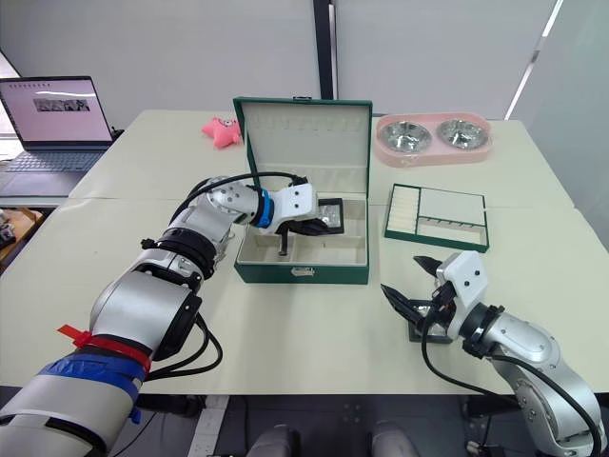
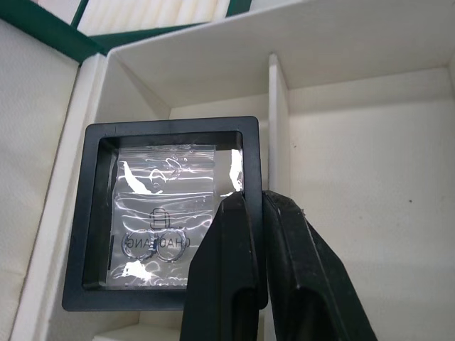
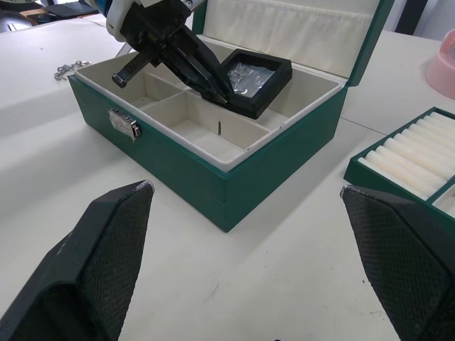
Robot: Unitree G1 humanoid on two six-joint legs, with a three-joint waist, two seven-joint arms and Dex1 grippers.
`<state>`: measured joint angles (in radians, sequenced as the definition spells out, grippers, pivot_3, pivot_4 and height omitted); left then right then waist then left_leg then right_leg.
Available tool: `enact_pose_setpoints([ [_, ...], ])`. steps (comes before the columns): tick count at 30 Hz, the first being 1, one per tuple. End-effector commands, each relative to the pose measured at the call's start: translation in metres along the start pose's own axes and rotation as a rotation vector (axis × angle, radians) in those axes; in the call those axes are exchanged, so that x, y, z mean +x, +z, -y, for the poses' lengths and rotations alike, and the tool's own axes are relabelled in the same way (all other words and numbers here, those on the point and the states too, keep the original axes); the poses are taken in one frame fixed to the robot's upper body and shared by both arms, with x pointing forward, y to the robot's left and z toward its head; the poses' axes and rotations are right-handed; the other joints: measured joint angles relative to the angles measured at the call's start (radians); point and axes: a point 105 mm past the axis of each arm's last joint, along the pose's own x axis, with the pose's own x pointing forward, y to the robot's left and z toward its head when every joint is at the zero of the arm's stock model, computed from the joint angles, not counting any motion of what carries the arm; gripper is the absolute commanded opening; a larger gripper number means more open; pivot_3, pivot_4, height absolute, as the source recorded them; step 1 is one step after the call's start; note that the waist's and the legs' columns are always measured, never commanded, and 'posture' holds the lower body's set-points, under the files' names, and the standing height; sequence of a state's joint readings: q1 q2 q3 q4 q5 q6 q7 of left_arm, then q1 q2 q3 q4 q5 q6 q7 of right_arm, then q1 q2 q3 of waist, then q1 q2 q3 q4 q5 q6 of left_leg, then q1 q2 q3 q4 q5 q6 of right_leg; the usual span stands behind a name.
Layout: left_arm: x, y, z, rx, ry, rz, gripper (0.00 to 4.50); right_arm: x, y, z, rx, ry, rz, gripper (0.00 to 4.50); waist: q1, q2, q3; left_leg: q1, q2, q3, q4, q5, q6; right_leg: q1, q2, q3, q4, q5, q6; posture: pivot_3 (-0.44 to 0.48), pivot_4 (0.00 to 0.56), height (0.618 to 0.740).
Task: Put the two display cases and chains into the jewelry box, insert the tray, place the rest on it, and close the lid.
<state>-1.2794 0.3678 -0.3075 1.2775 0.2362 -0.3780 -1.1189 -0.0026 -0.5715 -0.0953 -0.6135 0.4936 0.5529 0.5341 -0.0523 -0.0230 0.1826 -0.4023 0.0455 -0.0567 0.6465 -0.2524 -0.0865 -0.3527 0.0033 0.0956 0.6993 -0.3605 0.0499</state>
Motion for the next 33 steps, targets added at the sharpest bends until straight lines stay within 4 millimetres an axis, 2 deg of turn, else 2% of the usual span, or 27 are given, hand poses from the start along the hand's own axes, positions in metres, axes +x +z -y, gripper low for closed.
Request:
enact_pose_setpoints([
  [1, -0.001, 0.000, -0.001, 0.004, 0.001, 0.000, 0.02, -0.003, 0.013, -0.003, -0.029, 0.004, 0.044, 4.50, 0.000, 0.000, 0.000, 0.000, 0.000, 0.000, 0.000, 0.000, 0.000, 0.000, 0.000, 0.000, 0.000, 0.000, 0.000, 0.000, 0.150, 0.740],
  [8, 0.000, 0.000, 0.000, -0.006, 0.002, 0.006, 0.02, -0.002, 0.013, -0.003, -0.029, 0.008, 0.043, 4.50, 0.000, 0.000, 0.000, 0.000, 0.000, 0.000, 0.000, 0.000, 0.000, 0.000, 0.000, 0.000, 0.000, 0.000, 0.000, 0.000, 0.150, 0.740],
  [13, -0.002, 0.008, -0.006, -0.008, 0.036, 0.045, 0.02, -0.001, 0.014, -0.004, -0.029, 0.012, 0.043, 4.50, 0.000, 0.000, 0.000, 0.000, 0.000, 0.000, 0.000, 0.000, 0.000, 0.000, 0.000, 0.000, 0.000, 0.000, 0.000, 0.000, 0.150, 0.740],
  [16, -0.004, 0.011, -0.010, -0.008, 0.052, 0.061, 0.79, -0.001, 0.014, -0.003, -0.029, 0.014, 0.043, 4.50, 0.000, 0.000, 0.000, 0.000, 0.000, 0.000, 0.000, 0.000, 0.000, 0.000, 0.000, 0.000, 0.000, 0.000, 0.000, 0.000, 0.150, 0.740],
  [24, -0.011, 0.018, -0.018, -0.007, 0.079, 0.086, 3.32, 0.001, 0.015, -0.004, -0.031, 0.020, 0.044, 4.50, 0.000, 0.000, 0.000, 0.000, 0.000, 0.000, 0.000, 0.000, 0.000, 0.000, 0.000, 0.000, 0.000, 0.000, 0.000, 0.000, 0.150, 0.740],
  [28, -0.015, 0.030, -0.023, -0.043, 0.086, 0.164, 4.47, 0.001, 0.016, -0.005, -0.029, 0.025, 0.046, 4.50, 0.000, 0.000, 0.000, 0.000, 0.000, 0.000, 0.000, 0.000, 0.000, 0.000, 0.000, 0.000, 0.000, 0.000, 0.000, 0.000, 0.150, 0.740],
  [33, -0.030, 0.053, -0.024, -0.171, -0.010, 0.343, 4.47, -0.003, 0.018, 0.003, -0.027, 0.026, 0.046, 4.50, -0.003, 0.000, 0.000, 0.000, 0.000, 0.000, 0.000, 0.000, 0.000, 0.000, 0.000, -0.001, 0.000, 0.000, 0.000, 0.000, 0.150, 0.740],
])
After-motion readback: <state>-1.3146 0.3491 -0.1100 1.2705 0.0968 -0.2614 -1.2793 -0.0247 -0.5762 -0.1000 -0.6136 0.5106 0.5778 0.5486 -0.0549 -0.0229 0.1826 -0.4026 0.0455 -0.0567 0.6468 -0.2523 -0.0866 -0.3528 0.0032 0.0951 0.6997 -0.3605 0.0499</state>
